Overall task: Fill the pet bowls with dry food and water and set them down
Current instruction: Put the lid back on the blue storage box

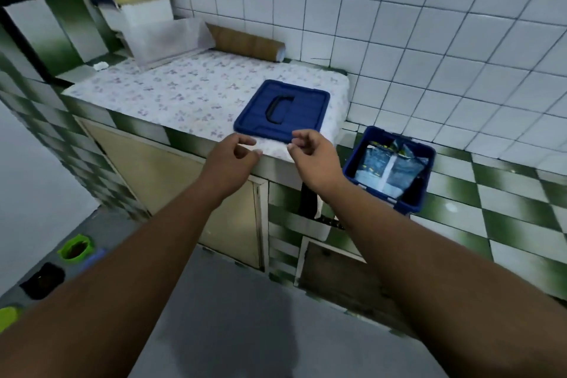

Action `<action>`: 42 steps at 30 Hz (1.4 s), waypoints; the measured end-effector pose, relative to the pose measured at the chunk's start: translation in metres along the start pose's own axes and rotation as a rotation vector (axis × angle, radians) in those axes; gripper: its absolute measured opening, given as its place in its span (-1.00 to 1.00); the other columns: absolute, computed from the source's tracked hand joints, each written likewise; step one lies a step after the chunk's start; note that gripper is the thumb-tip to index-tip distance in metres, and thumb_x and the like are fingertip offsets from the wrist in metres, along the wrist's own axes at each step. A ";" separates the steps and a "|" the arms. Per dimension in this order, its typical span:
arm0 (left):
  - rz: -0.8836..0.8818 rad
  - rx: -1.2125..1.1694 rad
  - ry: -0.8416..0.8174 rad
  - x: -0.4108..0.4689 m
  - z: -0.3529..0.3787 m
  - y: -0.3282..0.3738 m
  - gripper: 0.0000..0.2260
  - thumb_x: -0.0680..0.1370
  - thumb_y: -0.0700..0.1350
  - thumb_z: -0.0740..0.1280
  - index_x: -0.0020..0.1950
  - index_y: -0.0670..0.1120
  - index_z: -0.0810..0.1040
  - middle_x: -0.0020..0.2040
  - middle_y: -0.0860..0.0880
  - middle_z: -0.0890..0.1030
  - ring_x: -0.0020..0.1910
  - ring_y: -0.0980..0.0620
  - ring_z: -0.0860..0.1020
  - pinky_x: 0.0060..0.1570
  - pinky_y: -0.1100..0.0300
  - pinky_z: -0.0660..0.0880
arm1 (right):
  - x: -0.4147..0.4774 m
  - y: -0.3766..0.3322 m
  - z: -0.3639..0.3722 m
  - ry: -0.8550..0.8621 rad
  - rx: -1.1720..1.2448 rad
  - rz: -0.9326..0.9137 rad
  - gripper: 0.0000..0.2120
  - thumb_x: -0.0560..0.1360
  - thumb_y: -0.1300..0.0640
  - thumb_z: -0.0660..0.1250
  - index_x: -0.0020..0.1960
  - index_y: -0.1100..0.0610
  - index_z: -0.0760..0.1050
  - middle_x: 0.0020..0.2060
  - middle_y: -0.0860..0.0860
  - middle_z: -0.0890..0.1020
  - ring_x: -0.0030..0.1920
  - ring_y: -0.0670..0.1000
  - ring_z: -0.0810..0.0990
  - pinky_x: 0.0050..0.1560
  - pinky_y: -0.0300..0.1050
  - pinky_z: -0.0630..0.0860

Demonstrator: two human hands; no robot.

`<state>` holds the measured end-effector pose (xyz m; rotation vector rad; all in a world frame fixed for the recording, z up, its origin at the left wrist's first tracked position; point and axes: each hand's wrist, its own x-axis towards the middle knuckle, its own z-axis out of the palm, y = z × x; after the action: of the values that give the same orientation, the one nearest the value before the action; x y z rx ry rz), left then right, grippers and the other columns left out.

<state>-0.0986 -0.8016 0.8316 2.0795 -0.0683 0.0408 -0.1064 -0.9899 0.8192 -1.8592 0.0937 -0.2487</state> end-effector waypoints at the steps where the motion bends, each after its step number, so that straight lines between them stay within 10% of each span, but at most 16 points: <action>1: 0.009 0.002 -0.012 0.003 0.007 0.003 -0.83 0.59 0.03 0.41 0.17 0.06 0.58 -0.11 -0.06 0.64 -0.08 -0.08 0.63 -0.03 -0.03 0.63 | 0.002 0.002 -0.005 0.017 0.003 0.005 -0.76 0.56 0.10 0.38 0.22 0.05 0.54 0.00 -0.03 0.62 -0.10 -0.10 0.58 0.01 -0.25 0.52; 9: 0.100 -0.025 -0.163 0.039 0.051 0.022 -0.89 0.59 -0.01 0.41 0.09 0.05 0.58 -0.20 0.02 0.56 -0.11 0.00 0.61 0.06 -0.07 0.63 | 0.020 0.019 -0.029 0.159 -0.006 0.057 -0.80 0.57 0.14 0.36 0.20 0.08 0.54 -0.04 -0.04 0.62 -0.27 -0.15 0.53 -0.29 -0.46 0.42; 18: 0.209 -0.040 -0.333 0.072 0.088 0.044 -0.87 0.62 -0.05 0.40 0.14 -0.01 0.58 -0.11 -0.17 0.63 -0.05 -0.15 0.64 0.04 -0.13 0.64 | 0.036 0.036 -0.068 0.343 -0.038 0.131 -0.81 0.58 0.11 0.35 0.18 0.09 0.55 -0.09 -0.02 0.62 -0.16 -0.11 0.56 -0.08 -0.26 0.52; 33: 0.103 0.272 0.165 0.130 0.021 0.005 -0.87 0.59 -0.10 0.41 0.13 -0.04 0.59 -0.07 0.04 0.57 -0.14 0.11 0.52 -0.17 0.37 0.42 | 0.178 0.036 -0.049 0.219 -0.176 0.213 -0.75 0.52 0.16 0.36 0.17 0.20 0.55 -0.03 0.04 0.60 -0.05 0.03 0.59 -0.10 -0.14 0.54; 42: -0.153 0.425 0.129 0.152 -0.003 -0.020 -0.70 0.61 -0.05 0.40 0.30 -0.14 0.62 0.20 -0.14 0.66 0.09 -0.08 0.62 0.14 0.13 0.52 | 0.240 0.044 -0.047 -0.018 -0.360 0.302 -0.26 0.49 0.24 0.33 0.59 0.09 0.10 0.33 0.07 0.36 0.21 0.13 0.50 0.15 -0.02 0.56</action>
<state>0.0546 -0.7942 0.8245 2.4945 0.1936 0.1032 0.1202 -1.0924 0.8201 -2.1706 0.4261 -0.0031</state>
